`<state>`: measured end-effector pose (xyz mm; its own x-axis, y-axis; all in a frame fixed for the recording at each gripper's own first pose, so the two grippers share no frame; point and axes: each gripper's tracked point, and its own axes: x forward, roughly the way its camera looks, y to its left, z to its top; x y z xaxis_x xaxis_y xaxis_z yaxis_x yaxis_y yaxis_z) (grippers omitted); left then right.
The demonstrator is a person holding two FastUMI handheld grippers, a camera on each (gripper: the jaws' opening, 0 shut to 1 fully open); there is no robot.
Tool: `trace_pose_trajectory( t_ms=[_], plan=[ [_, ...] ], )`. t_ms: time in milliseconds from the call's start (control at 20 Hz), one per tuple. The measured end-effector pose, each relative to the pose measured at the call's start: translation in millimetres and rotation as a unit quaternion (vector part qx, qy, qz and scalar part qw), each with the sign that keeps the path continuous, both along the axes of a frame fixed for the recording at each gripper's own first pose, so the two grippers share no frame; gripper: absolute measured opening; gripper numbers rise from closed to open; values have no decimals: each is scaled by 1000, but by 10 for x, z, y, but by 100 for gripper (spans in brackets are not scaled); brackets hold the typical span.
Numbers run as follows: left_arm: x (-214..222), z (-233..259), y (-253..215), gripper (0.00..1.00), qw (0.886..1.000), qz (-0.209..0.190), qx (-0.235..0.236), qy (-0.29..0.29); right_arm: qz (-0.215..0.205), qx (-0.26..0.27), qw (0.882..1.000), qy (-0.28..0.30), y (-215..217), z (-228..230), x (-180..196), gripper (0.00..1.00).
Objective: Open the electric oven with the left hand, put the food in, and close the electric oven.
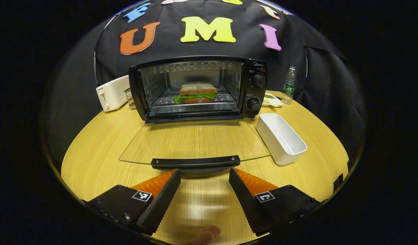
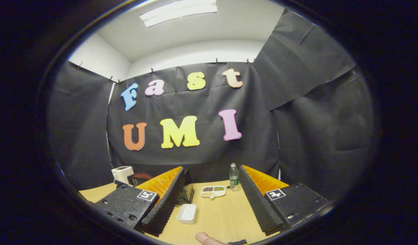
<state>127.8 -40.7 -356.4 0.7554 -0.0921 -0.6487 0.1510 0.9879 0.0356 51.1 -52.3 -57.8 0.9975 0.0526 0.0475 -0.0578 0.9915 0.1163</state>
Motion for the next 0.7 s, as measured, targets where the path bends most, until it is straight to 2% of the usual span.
trace_pose_trajectory(
  t_ms=[50, 100, 250, 300, 350, 400, 450, 700],
  plan=[
    [19, -11, 10, 94, 1000, 0, 4, 1, -1, -2, 1000, 0, -19, 0, -14, 100],
    [37, -24, 14, 95, 1000, -2, 5, 2, -2, -3, 1000, -1, -26, -5, -14, 96],
    [60, -50, 56, 95, 1000, 7, 4, 14, -9, 0, 1000, -4, -69, 3, -17, 96],
    [84, -54, 56, 94, 1000, 7, 2, 14, -10, 1, 1000, -4, -72, -9, -16, 100],
    [81, -33, 55, 94, 1000, 8, 0, 15, -11, 2, 1000, -4, -70, -10, -14, 100],
    [85, -17, 48, 94, 1000, 6, 1, 14, -10, 2, 1000, -2, -58, -4, -1, 96],
    [84, 2, 35, 94, 1000, 6, 2, 14, -9, 3, 1000, -2, -39, -2, -5, 96],
    [163, 277, 44, 94, 1000, 1, 22, -18, -9, -8, 1000, 6, 16, -56, 22, 96]
  ],
)
